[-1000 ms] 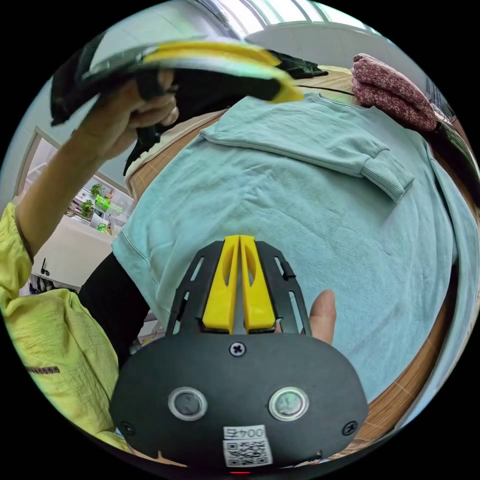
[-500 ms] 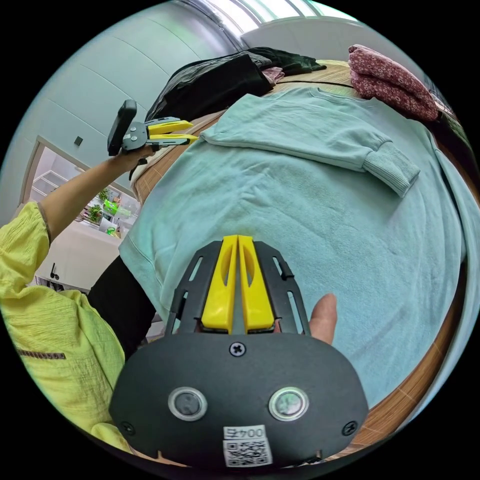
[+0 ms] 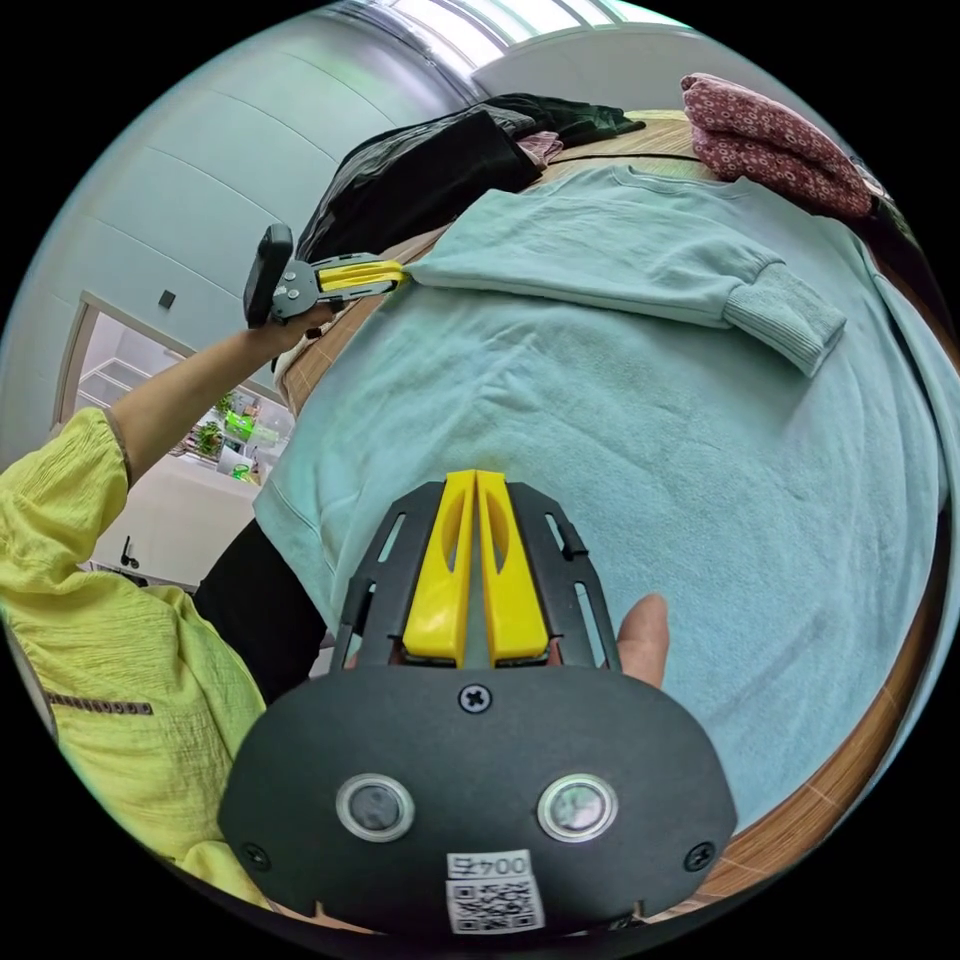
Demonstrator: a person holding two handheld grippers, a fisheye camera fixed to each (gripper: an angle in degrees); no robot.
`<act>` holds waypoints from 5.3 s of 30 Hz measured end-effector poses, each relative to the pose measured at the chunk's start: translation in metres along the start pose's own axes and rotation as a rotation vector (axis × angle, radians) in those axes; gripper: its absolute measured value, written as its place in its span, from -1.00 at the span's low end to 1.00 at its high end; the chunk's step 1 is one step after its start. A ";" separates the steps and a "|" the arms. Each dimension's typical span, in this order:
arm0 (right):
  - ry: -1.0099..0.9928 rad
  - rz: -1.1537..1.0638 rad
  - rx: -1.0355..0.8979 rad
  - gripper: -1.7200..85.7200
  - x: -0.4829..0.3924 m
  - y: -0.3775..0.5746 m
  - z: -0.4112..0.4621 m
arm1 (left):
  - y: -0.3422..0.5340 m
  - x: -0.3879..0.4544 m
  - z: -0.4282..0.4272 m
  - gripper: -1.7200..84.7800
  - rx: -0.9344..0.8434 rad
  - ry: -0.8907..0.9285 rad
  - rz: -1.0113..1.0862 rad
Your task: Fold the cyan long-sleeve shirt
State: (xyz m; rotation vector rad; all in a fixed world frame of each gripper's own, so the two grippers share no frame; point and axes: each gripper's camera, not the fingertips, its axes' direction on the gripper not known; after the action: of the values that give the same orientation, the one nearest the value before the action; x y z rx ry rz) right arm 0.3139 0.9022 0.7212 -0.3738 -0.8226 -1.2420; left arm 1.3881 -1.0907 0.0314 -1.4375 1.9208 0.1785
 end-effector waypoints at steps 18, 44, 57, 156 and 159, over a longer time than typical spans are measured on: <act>0.053 -0.025 0.003 -0.98 -0.037 0.000 0.006 | 0.053 -0.063 0.011 -0.88 0.098 0.156 -0.404; 0.374 -0.133 -0.067 -0.76 -0.135 0.011 0.005 | 0.079 -0.071 0.087 -0.92 -0.057 0.301 -0.432; 0.421 -0.135 -0.096 -0.77 -0.152 0.043 0.002 | 0.096 -0.074 0.091 -0.93 -0.085 0.299 -0.460; 0.887 0.493 -0.105 -0.72 -0.145 0.266 -0.319 | 0.267 0.154 -0.033 -0.96 0.042 0.873 -0.455; 0.983 0.461 -0.253 -0.73 -0.128 0.251 -0.308 | 0.259 0.154 -0.033 -0.96 0.043 0.871 -0.456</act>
State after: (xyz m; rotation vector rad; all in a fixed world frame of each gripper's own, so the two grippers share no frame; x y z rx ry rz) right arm 0.6429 0.8635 0.4671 -0.1021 0.2581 -0.9206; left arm 1.1260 -1.1325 -0.1161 -2.0815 2.1129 -0.8202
